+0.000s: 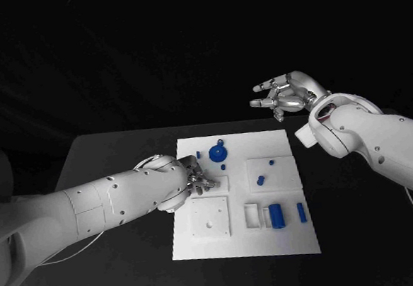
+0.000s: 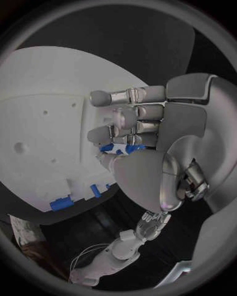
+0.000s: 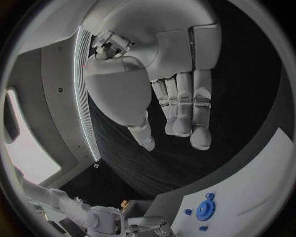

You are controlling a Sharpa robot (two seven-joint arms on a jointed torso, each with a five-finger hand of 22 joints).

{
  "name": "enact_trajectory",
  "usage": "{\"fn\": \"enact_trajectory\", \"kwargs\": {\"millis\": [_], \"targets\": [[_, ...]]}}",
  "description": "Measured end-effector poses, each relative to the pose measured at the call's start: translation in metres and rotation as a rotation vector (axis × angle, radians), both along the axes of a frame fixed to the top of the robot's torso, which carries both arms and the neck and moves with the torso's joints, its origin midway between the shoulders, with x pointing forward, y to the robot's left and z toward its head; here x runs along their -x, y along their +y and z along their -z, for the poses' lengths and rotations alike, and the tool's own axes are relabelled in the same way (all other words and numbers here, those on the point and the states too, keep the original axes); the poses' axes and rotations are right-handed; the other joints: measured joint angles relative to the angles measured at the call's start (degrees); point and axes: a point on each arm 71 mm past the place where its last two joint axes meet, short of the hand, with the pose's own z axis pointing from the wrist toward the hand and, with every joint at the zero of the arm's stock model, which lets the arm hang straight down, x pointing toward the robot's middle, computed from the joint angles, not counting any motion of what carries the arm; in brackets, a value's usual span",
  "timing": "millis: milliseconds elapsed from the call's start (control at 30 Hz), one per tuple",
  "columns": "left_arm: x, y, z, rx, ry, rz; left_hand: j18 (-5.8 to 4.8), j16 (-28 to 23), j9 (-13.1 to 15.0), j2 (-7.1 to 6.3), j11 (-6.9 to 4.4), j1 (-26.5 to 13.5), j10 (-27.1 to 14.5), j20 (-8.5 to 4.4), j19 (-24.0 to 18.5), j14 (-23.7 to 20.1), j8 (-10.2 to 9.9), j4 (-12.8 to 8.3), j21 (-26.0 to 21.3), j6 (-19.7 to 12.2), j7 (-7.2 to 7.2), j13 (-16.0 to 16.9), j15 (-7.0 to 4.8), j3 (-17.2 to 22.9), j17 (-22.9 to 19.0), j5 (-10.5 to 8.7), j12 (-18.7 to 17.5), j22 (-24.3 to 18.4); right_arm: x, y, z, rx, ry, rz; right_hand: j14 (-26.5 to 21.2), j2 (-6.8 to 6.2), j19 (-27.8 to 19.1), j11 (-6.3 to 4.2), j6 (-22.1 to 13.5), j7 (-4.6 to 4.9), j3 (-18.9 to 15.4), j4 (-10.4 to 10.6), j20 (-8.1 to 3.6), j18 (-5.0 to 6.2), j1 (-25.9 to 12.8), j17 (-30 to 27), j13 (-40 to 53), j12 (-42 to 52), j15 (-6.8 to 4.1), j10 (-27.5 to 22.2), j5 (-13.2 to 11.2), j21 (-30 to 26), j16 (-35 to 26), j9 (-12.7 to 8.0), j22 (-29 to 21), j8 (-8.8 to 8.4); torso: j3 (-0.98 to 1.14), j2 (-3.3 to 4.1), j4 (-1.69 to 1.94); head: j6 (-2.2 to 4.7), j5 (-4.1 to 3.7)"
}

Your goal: Assemble the parts on the task board

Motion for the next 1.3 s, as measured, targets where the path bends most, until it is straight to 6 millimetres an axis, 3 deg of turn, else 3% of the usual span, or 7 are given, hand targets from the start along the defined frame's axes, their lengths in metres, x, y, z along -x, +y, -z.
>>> {"fn": "enact_trajectory", "kwargs": {"millis": [100, 200, 267, 533, 967, 1167, 1300], "targets": [[0.001, 0.001, 0.001, 0.000, 0.004, 0.000, 0.00, 0.00, 0.41, -1.78, 0.00, -1.03, 0.00, 0.00, 0.00, 0.00, 0.00, 2.31, 0.00, 0.23, 0.23, 0.03, 0.00, 0.74, 0.01, -4.59, 0.00, 0.00, 0.000, 0.000, 0.000, 0.000, 0.000, 0.000, 0.00, 0.00, 0.00, 0.00, 0.00, 0.00, 0.00, 0.00, 0.00, 0.00, 0.00, 0.00, 0.00, 0.00, 0.00, 0.00, 0.00, 0.00, 0.00, 0.00, 0.00, 0.00, -0.01, 0.00, -0.01, -0.01, -0.04], [0.001, 0.002, 0.002, 0.001, 0.008, -0.001, 0.00, 0.00, 0.82, -5.84, 0.00, -1.92, 0.00, 0.00, 0.00, 0.00, 0.00, 7.38, 0.00, 0.62, 0.21, 0.04, 0.00, 2.27, 0.01, -11.83, 0.00, 0.00, 0.000, 0.000, 0.000, 0.000, 0.000, 0.000, 0.00, 0.00, 0.00, 0.20, 0.00, 0.00, 0.00, 0.00, 0.00, 0.00, 0.00, 0.00, 0.00, 0.00, 0.00, -0.20, 0.00, 0.00, 0.00, 0.00, 0.00, 0.00, -0.02, 0.01, 0.00, -0.01, -0.12], [0.002, 0.002, 0.002, 0.002, 0.010, 0.000, 0.00, 0.00, 0.92, -7.70, 0.00, -2.95, 0.00, 0.00, 0.00, 0.00, 0.00, 9.56, 0.00, 0.62, 0.21, 0.08, 0.00, 1.75, 0.15, -13.34, 0.00, 0.00, 0.000, 0.000, 0.000, 0.000, 0.001, 0.000, 0.00, 0.00, 0.00, 0.20, 0.00, 0.00, -0.15, 0.15, 0.00, -0.01, 0.00, 0.00, -0.05, 0.00, 0.00, -0.20, 0.92, 0.00, 0.00, 0.00, 0.00, 0.00, -0.02, 0.01, 0.00, -0.01, -0.14], [0.002, 0.004, 0.000, 0.013, 0.012, -0.002, 0.00, 0.00, 0.91, -9.02, 0.00, -4.27, 0.00, -0.21, 0.21, 0.00, 0.00, 10.11, 0.00, 0.62, 0.21, -0.04, 0.00, 0.56, 0.12, -13.47, 0.00, -0.01, 0.000, -0.001, 0.001, 0.001, 0.002, 0.000, 0.00, -0.22, 0.00, 0.20, 0.01, -0.01, -0.41, 0.41, 0.00, -0.01, -0.22, 0.00, -0.08, 0.00, 0.00, -0.20, 2.00, 0.01, 0.00, 0.00, 0.00, 0.00, 0.01, 0.02, -0.03, -0.11, -0.34], [-0.007, 0.011, -0.023, 0.069, -0.017, -0.032, -0.88, -0.04, 0.69, -9.20, 0.00, -4.46, 0.00, -0.20, 0.20, -0.23, 0.00, 10.11, 0.00, 0.59, 0.23, -0.54, 0.19, 0.56, -0.47, -13.47, -0.18, -0.01, -0.001, -0.003, 0.002, 0.004, 0.005, 0.004, 0.00, -0.22, 0.00, 0.20, 0.03, -0.03, -0.64, 0.64, 0.00, -0.03, -0.22, -0.05, -0.07, 0.00, 0.00, -0.20, 2.00, -0.21, 0.00, 0.00, 0.00, 0.00, 0.00, -0.01, 0.04, 0.23, -0.57], [-0.024, 0.016, -0.056, 0.077, -0.049, -0.030, -0.87, -2.65, -3.96, -6.31, 0.69, -2.10, 0.41, 0.30, -0.96, -2.90, 0.00, 9.23, -1.70, -3.07, 1.73, -1.43, 1.01, 1.93, -4.78, -12.91, -3.84, -0.02, -0.001, -0.005, 0.003, 0.006, 0.007, 0.010, 0.00, -0.22, 0.00, 0.20, 0.03, -0.03, -0.64, 0.64, 0.00, -0.04, -0.22, -0.05, -0.07, 0.00, 0.00, -0.20, 2.00, -0.20, 0.00, 0.00, 0.00, 0.00, -0.02, -0.01, 0.02, 0.62, -0.43], [-0.043, 0.026, -0.079, 0.062, -0.081, -0.050, -0.87, -2.65, -9.31, -4.52, 0.87, -1.42, 0.42, 0.30, -0.96, -2.98, 0.00, 7.04, -2.38, -4.49, 2.31, -0.97, 1.10, 1.78, -5.35, -7.60, -4.57, -0.02, -0.002, -0.005, 0.004, 0.006, 0.009, 0.012, 0.00, -0.22, 0.00, 0.20, 0.04, -0.04, -0.86, 0.86, 0.00, -0.08, -0.22, -0.05, -0.07, 0.00, 0.00, -0.20, 2.00, -0.20, 0.00, 0.00, 0.00, 0.00, 0.01, -0.01, 0.01, 0.98, -0.27]]}}
